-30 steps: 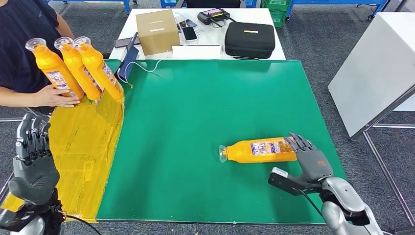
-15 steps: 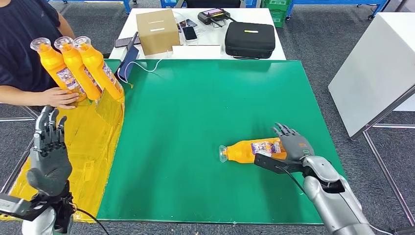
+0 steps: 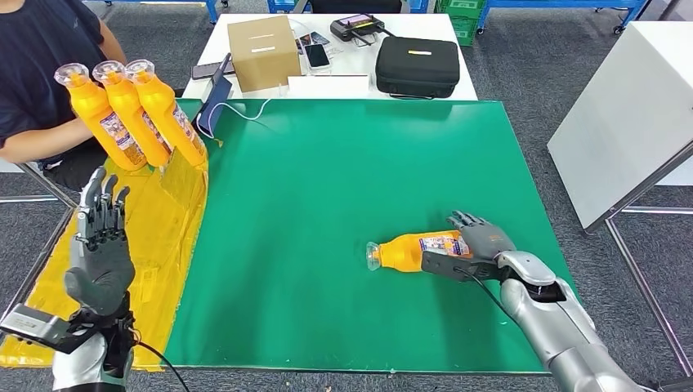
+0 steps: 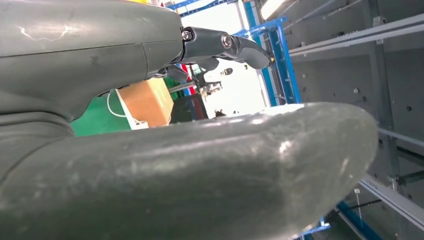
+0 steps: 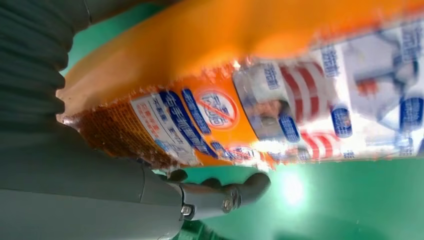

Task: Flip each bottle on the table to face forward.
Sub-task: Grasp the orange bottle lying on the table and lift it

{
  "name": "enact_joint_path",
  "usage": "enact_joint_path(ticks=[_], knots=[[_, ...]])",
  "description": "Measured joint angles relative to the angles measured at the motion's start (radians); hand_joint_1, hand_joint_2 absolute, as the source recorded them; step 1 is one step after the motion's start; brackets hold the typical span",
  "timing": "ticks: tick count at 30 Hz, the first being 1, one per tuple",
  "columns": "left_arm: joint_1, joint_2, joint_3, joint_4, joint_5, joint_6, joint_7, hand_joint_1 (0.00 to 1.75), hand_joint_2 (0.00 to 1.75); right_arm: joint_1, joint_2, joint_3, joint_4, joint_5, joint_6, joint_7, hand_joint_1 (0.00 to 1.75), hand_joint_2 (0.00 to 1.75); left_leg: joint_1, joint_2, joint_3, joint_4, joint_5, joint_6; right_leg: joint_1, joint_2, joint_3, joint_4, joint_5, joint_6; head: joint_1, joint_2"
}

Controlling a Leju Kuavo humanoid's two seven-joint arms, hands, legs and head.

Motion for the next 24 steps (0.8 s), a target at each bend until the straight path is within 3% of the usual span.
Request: enact_joint_path(ticks=[4, 10, 19, 23, 24], knots=[[-0.04, 0.007, -0.028, 0.049, -0.004, 0.023, -0.002, 0.0, 0.0, -0.047, -0.044, 0.054, 0.067, -0.082, 0.065, -0.042, 1.75, 1.75, 0.001, -0.001, 0.002, 0.002, 0.0, 0.0, 0.0, -0.001, 0.0, 0.0, 0.0, 0.0, 0.001, 0.0], [-0.061, 0.018, -0.051, 0.099, 0.036, 0.011, 0.008, 0.0, 0.0, -0.062, -0.084, 0.093, 0.096, -0.21, 0.05, -0.035, 1.75, 1.75, 0.001, -0.001, 0.002, 0.004, 0.0, 0.0, 0.001, -0.001, 0.005, 0.0, 0.001, 0.001, 0.001, 0.0], [-0.049, 0.024, -0.051, 0.11, 0.075, -0.025, 0.024, 0.0, 0.0, -0.056, -0.081, 0.092, 0.086, -0.297, 0.02, -0.007, 1.75, 1.75, 0.001, -0.001, 0.001, 0.005, 0.0, 0.001, 0.001, 0.0, 0.005, 0.0, 0.002, 0.003, 0.001, 0.0], [-0.014, 0.024, -0.049, 0.09, 0.111, -0.036, 0.057, 0.0, 0.0, 0.001, -0.031, 0.048, 0.025, -0.39, -0.107, -0.04, 1.75, 1.75, 0.002, 0.0, 0.0, 0.005, 0.0, 0.001, 0.003, 0.001, 0.006, 0.0, 0.002, 0.003, 0.001, 0.0], [0.004, 0.023, -0.048, 0.078, 0.126, -0.043, 0.072, 0.0, 0.44, 0.034, 0.0, 0.022, -0.008, -0.421, -0.153, -0.053, 1.75, 1.75, 0.002, 0.001, -0.001, 0.005, 0.0, 0.001, 0.004, 0.003, 0.004, 0.0, 0.002, 0.003, 0.001, 0.0]])
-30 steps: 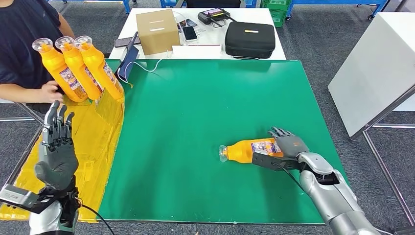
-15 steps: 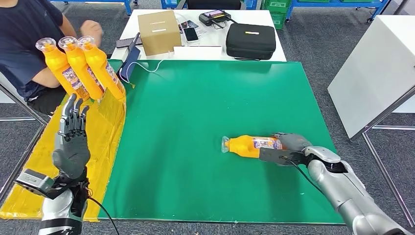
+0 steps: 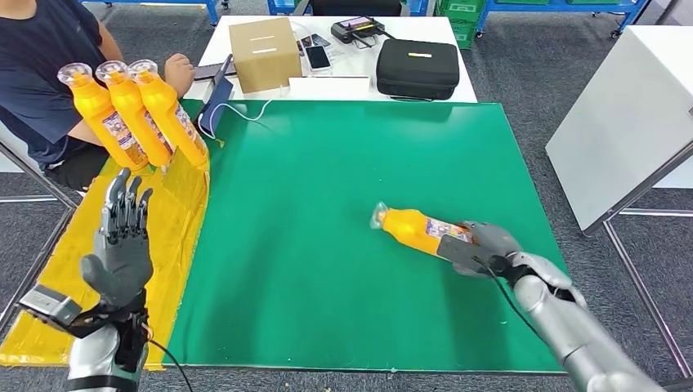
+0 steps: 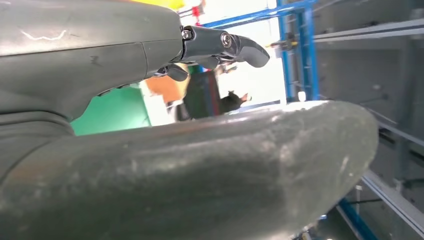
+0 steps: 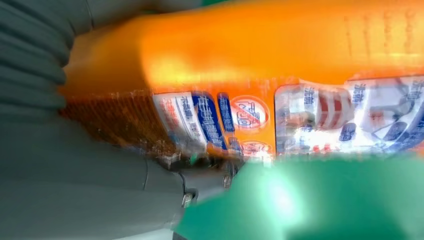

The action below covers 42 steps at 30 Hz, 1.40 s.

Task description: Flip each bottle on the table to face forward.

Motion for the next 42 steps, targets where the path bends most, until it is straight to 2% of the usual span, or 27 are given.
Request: enact_joint_path(ticks=[3, 5, 8, 13, 17, 25, 32, 37, 42], knots=[[0.053, -0.013, 0.003, -0.042, 0.07, -0.031, 0.06, 0.0, 1.75, 0.109, 0.118, -0.081, -0.146, -0.133, -0.075, -0.038, 1.75, 1.75, 0.001, 0.001, -0.004, 0.0, 0.0, 0.0, 0.001, 0.002, -0.005, 0.001, 0.0, 0.0, -0.001, 0.0], [0.085, -0.03, 0.003, -0.067, 0.109, -0.043, 0.102, 0.0, 1.75, 0.162, 0.192, -0.122, -0.254, -0.208, -0.092, -0.054, 1.75, 1.75, 0.003, -0.001, -0.006, 0.0, 0.0, 0.0, 0.002, 0.0, -0.008, 0.001, 0.0, 0.0, -0.001, 0.0], [0.121, -0.048, -0.001, -0.093, 0.127, -0.045, 0.136, 0.0, 1.75, 0.202, 0.262, -0.155, -0.375, -0.238, -0.103, -0.055, 1.75, 1.75, 0.004, 0.0, -0.008, 0.0, 0.0, 0.0, 0.003, 0.0, -0.009, 0.001, 0.0, -0.001, -0.001, 0.0], [0.14, -0.057, -0.003, -0.11, 0.141, -0.044, 0.145, 0.0, 1.75, 0.237, 0.313, -0.18, -0.466, -0.253, -0.103, -0.06, 1.75, 1.75, 0.003, 0.0, -0.009, 0.0, 0.0, 0.0, 0.002, 0.0, -0.01, 0.001, 0.0, 0.0, 0.0, 0.0], [0.167, -0.073, -0.015, -0.13, 0.181, -0.052, 0.156, 0.0, 1.75, 0.263, 0.353, -0.174, -0.518, -0.26, -0.094, -0.099, 1.75, 1.75, 0.003, 0.001, -0.009, 0.001, 0.0, 0.0, 0.002, 0.001, -0.009, 0.001, 0.001, 0.0, 0.0, 0.0], [0.211, -0.129, -0.1, -0.169, 0.234, -0.054, 0.161, 0.0, 1.75, 0.267, 0.455, -0.021, -0.568, -0.226, -0.133, -0.096, 1.75, 1.75, 0.004, 0.001, -0.009, 0.001, 0.0, 0.0, 0.003, 0.002, -0.01, 0.001, 0.001, 0.0, -0.001, 0.0], [0.213, -0.159, -0.195, -0.17, 0.229, -0.034, 0.176, 0.0, 1.75, 0.23, 0.533, 0.118, -0.49, -0.187, -0.158, -0.089, 1.75, 1.75, 0.004, 0.001, -0.009, 0.0, 0.0, 0.0, 0.002, 0.002, -0.01, 0.001, 0.001, 0.0, 0.0, 0.0], [0.221, -0.173, -0.232, -0.173, 0.244, 0.015, 0.191, 0.0, 1.75, 0.208, 0.56, 0.185, -0.437, -0.161, -0.17, -0.09, 1.75, 1.75, 0.003, 0.001, -0.009, 0.001, 0.0, 0.0, 0.002, 0.002, -0.01, 0.001, 0.001, 0.0, 0.0, 0.0], [0.229, -0.177, -0.258, -0.184, 0.254, 0.023, 0.195, 0.0, 1.75, 0.192, 0.572, 0.234, -0.389, -0.149, -0.175, -0.089, 1.75, 1.75, 0.004, 0.001, -0.01, 0.001, 0.0, 0.0, 0.002, 0.002, -0.01, 0.001, 0.001, 0.0, 0.0, 0.0]])
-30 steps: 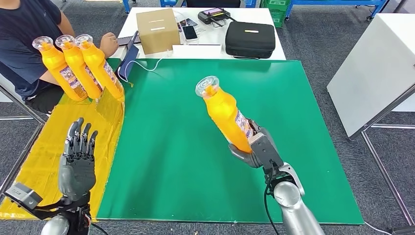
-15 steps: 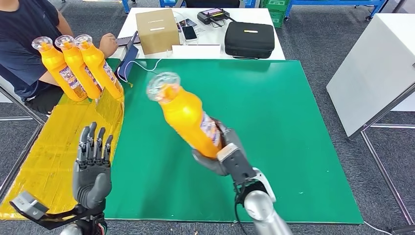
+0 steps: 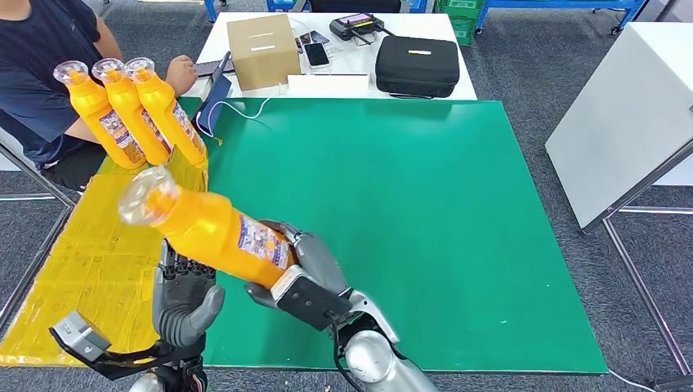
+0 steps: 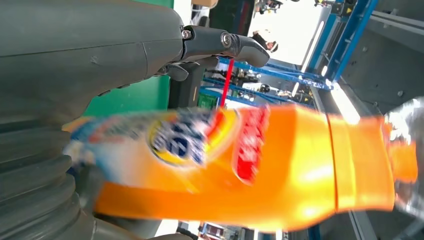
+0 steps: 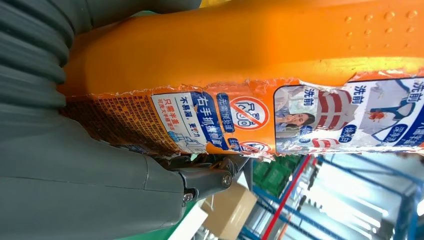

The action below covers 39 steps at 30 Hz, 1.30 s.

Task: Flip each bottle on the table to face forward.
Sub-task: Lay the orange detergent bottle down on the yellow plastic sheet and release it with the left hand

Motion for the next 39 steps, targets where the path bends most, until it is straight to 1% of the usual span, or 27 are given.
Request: enact_joint_path(ticks=[7, 13, 18, 22, 27, 39], knots=[[0.015, 0.0, -0.037, -0.006, -0.013, 0.018, -0.009, 0.0, 1.75, -0.004, 0.002, 0.052, 0.043, 0.029, -0.001, 0.0, 1.75, 1.75, 0.0, 0.0, 0.0, 0.0, 0.0, 0.0, 0.0, 0.0, 0.0, 0.0, 0.0, 0.0, 0.0, 0.0], [0.024, 0.0, -0.038, -0.012, -0.023, 0.032, -0.013, 0.0, 1.75, -0.01, 0.002, 0.08, 0.063, 0.052, 0.008, 0.0, 1.75, 1.75, 0.0, 0.0, 0.0, 0.0, 0.0, 0.0, 0.0, 0.0, 0.0, 0.0, 0.0, 0.0, 0.0, 0.0], [0.03, 0.007, -0.034, -0.012, -0.072, 0.044, -0.015, 0.0, 1.75, -0.027, 0.002, 0.107, 0.093, 0.078, 0.013, -0.005, 1.75, 1.75, 0.0, 0.0, 0.0, 0.0, 0.0, 0.0, 0.0, 0.0, 0.0, 0.0, 0.0, 0.0, 0.0, 0.0], [0.031, 0.015, -0.031, -0.012, -0.1, 0.052, -0.016, 1.75, 1.75, -0.033, 0.002, 0.114, 0.106, 0.083, 0.013, -0.007, 1.75, 1.75, 0.0, 0.0, 0.0, 0.0, 0.0, 0.0, 0.0, 0.0, 0.0, 0.0, 0.0, 0.0, 0.0, 0.0], [0.03, 0.022, -0.029, -0.012, -0.128, 0.055, -0.022, 1.75, 1.75, -0.033, 0.001, 0.12, 0.111, 0.088, 0.014, -0.011, 1.75, 1.75, 0.0, 0.0, 0.0, 0.0, 0.0, 0.0, 0.0, 0.0, 0.0, 0.0, 0.0, 0.0, 0.0, 0.0], [0.03, 0.025, -0.02, -0.011, -0.13, 0.054, -0.03, 1.75, 1.75, -0.035, 0.002, 0.133, 0.12, 0.09, 0.017, -0.011, 1.75, 1.75, 0.0, 0.0, 0.0, 0.0, 0.0, 0.0, 0.0, 0.0, -0.001, 0.0, 0.0, 0.0, 0.0, 0.0]])
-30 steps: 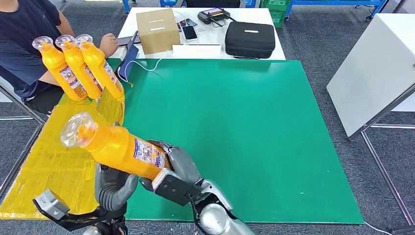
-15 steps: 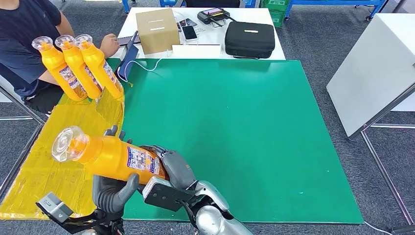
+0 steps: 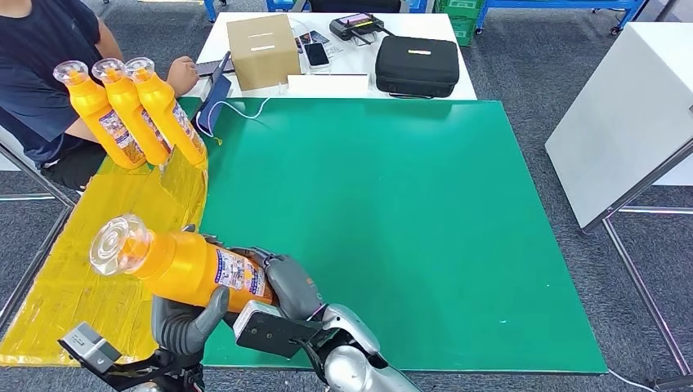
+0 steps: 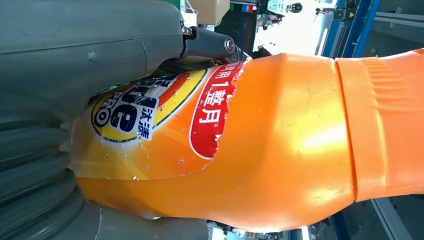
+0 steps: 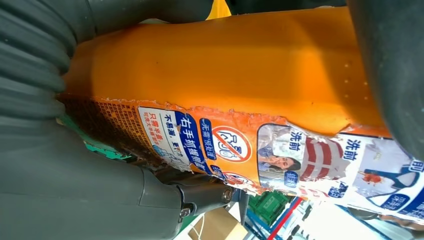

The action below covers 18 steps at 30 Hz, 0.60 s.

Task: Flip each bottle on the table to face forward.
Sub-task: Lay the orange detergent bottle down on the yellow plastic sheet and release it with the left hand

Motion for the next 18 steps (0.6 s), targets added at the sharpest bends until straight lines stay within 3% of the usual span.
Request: enact_joint_path(ticks=[5, 7, 9, 11, 18], knots=[[0.001, 0.0, 0.001, 0.0, -0.004, 0.001, -0.006, 1.75, 1.75, -0.001, 0.0, 0.0, 0.001, 0.006, 0.0, 0.0, 1.75, 1.75, 0.0, 0.0, 0.0, 0.0, 0.0, 0.0, 0.0, 0.0, 0.0, 0.0, 0.0, 0.0, 0.0, 0.0], [0.001, 0.0, 0.001, 0.0, -0.01, 0.002, -0.011, 1.75, 1.75, -0.001, 0.0, 0.0, 0.001, 0.01, -0.001, 0.0, 0.87, 1.75, 0.0, 0.0, 0.0, 0.0, 0.0, 0.0, 0.0, 0.0, 0.0, 0.0, 0.0, 0.0, 0.0, 0.0], [0.0, 0.0, 0.001, 0.0, -0.027, 0.011, -0.017, 1.75, 1.75, 0.0, 0.0, 0.002, 0.002, 0.023, -0.005, 0.001, 0.0, 0.87, 0.0, 0.0, 0.0, 0.0, 0.0, 0.0, 0.0, 0.0, 0.0, 0.0, 0.0, 0.0, 0.0, 0.0], [-0.001, 0.0, 0.0, -0.001, -0.074, 0.041, -0.032, 1.75, 1.75, 0.005, -0.002, 0.003, 0.002, 0.045, -0.017, 0.004, 0.0, 0.0, 0.0, 0.0, 0.0, 0.0, 0.0, 0.0, 0.0, 0.0, 0.0, 0.0, 0.0, 0.0, 0.0, 0.0], [-0.016, 0.006, 0.026, -0.006, -0.342, 0.233, -0.066, 1.75, 1.75, 0.056, -0.03, -0.011, -0.061, 0.084, -0.04, 0.009, 0.0, 0.0, 0.0, 0.0, 0.0, 0.0, 0.0, 0.0, 0.0, 0.0, 0.0, 0.0, 0.0, 0.0, 0.0, 0.0]])
